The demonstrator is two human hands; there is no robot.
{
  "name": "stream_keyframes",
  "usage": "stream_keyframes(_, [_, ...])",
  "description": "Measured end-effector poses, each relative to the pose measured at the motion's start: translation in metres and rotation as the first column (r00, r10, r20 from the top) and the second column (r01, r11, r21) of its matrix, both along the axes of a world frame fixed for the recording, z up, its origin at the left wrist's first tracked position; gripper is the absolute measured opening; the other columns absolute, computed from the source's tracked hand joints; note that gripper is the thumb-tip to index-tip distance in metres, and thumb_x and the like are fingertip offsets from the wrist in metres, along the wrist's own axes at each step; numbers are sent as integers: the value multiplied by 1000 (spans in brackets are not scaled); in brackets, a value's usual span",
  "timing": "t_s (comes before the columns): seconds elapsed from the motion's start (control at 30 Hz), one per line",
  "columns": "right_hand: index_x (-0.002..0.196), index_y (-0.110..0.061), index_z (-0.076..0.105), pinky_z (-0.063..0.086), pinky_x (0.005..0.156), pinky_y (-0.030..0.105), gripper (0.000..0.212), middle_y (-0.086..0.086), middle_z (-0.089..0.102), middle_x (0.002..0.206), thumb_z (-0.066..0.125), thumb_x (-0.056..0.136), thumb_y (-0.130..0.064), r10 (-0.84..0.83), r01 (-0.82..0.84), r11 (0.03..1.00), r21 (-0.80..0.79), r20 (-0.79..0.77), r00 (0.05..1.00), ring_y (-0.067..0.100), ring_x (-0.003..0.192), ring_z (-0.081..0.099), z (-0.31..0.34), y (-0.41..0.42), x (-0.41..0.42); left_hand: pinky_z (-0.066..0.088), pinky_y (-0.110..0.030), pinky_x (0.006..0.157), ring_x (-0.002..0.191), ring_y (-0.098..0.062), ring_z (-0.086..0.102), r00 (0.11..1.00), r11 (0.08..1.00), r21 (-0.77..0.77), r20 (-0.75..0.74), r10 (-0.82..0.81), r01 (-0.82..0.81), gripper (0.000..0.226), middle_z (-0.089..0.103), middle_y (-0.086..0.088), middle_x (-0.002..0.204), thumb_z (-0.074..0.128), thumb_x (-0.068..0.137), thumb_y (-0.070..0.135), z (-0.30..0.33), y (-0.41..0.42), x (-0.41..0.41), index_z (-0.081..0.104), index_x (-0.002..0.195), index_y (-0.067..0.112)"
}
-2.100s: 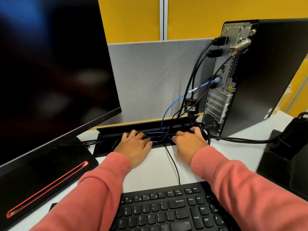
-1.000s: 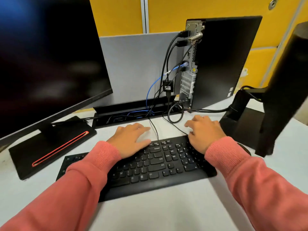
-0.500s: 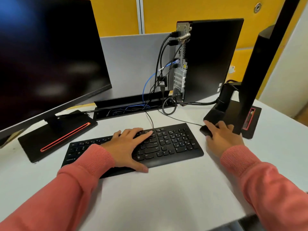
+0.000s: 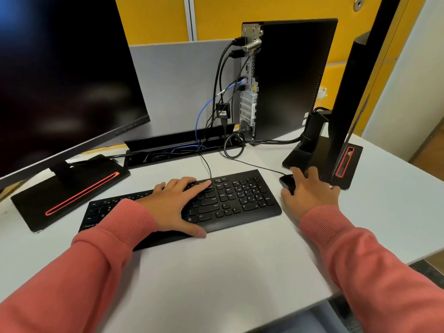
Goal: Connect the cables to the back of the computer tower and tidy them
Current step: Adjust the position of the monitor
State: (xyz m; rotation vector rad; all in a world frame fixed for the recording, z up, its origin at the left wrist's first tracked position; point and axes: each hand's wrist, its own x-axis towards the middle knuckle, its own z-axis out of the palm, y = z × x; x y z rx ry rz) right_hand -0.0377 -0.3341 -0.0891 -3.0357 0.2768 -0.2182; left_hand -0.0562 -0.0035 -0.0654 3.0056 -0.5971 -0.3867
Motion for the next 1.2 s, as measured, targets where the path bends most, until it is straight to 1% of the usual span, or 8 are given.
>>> stream_keyframes(0.2, [148,-33,40,40,104,38,66,8,49,141,66,89,-49,21,-73,831,552,100,995,32,128,49,-3,-27,-6,39,-43,112,130,-9,47,953,882,-455,303,26,121,69,45,19,140,38,87,81,42,-79,1,39,146,45])
stream_keyframes(0.37, [101,-8,71,55,75,29,36,6,73,88,49,79,11,-266,-167,248,954,233,935,26,90,66,15,-50,0,55,-37,72,82,-10,60,871,717,-615,491,22,329,52,59,13,90,61,82,75,112,-196,-10,53,104,28])
stream_keyframes(0.47, [99,-7,67,55,77,29,38,4,71,76,35,85,6,-261,-232,-311,922,151,953,26,87,66,40,-56,-7,50,-35,63,75,-14,56,767,819,-442,642,4,366,50,51,14,83,61,87,70,128,-223,-6,39,100,27])
stream_keyframes(0.53, [92,-13,67,53,84,38,25,3,70,77,42,94,-14,-221,-205,-492,846,106,969,27,92,69,46,-57,-11,48,-36,59,71,-18,55,744,835,-415,668,10,362,42,48,13,78,59,91,64,125,-223,5,38,101,29])
stream_keyframes(0.63, [79,-20,56,48,70,32,26,-2,67,68,48,101,-31,-193,-159,-582,797,54,980,16,72,70,46,-51,-4,46,-38,52,58,-22,50,781,805,-467,624,8,365,36,45,9,63,59,94,54,119,-212,17,42,100,22])
stream_keyframes(0.8, [88,-17,63,50,80,34,18,5,74,87,53,100,-25,-98,-40,-585,810,-22,995,23,95,70,56,-28,17,47,-39,52,53,-22,53,849,757,-568,528,32,325,28,57,0,60,58,98,40,120,-178,37,49,103,13])
stream_keyframes(1.03, [119,-10,63,58,77,36,25,18,75,109,48,105,-26,-73,-7,-505,863,-35,997,30,96,75,60,-9,51,61,-47,76,69,-14,71,933,761,-606,360,3,231,42,75,-7,104,50,102,40,125,-127,81,49,134,14])
stream_keyframes(1.2, [135,-12,54,58,80,42,36,21,72,116,45,106,-32,-24,23,-550,835,-43,999,37,97,74,66,0,72,61,-35,73,72,-12,72,955,747,-640,297,29,176,30,76,-7,100,49,107,27,129,-104,104,49,136,18])
